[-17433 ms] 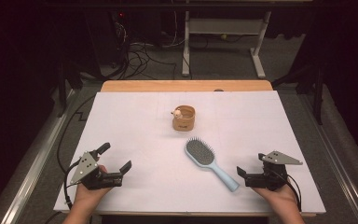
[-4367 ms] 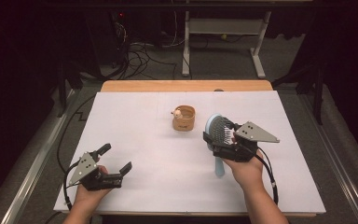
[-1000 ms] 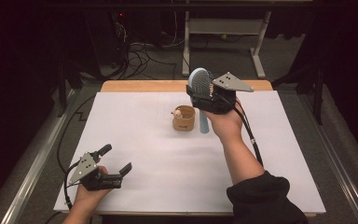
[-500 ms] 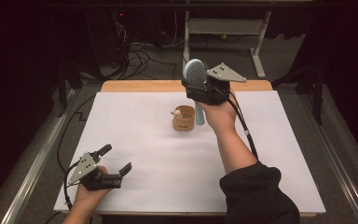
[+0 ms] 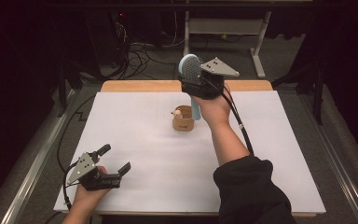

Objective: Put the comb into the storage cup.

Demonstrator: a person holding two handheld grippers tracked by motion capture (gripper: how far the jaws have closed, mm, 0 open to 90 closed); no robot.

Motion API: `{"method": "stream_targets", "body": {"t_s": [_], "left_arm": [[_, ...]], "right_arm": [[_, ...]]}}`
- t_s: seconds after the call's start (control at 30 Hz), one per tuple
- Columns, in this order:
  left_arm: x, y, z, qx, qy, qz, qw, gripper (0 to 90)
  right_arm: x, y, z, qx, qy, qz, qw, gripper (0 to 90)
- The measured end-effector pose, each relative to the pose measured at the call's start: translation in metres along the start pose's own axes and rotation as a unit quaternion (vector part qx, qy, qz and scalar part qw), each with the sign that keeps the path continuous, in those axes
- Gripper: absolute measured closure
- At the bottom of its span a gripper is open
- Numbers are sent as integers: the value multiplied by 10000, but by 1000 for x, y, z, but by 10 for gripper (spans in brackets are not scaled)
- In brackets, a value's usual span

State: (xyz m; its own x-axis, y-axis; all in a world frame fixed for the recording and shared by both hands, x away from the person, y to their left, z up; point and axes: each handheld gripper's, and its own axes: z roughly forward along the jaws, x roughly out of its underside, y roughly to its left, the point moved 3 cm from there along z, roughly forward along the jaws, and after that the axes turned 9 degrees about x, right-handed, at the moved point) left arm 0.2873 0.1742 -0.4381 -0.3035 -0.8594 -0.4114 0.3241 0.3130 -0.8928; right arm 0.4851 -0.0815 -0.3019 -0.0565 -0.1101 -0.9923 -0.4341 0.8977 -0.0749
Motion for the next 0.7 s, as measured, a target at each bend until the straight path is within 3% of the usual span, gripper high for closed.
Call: {"method": "stream_targets", "body": {"t_s": [0.27,0.7], "left_arm": [[0,0,-1,52,41,79,9999,2],[-2,0,0,31,4,37,10000,2]], "right_arm": [[2,5,9,25,31,-13,10000,206],[4,12,22,18,25,-10,10000,206]]}}
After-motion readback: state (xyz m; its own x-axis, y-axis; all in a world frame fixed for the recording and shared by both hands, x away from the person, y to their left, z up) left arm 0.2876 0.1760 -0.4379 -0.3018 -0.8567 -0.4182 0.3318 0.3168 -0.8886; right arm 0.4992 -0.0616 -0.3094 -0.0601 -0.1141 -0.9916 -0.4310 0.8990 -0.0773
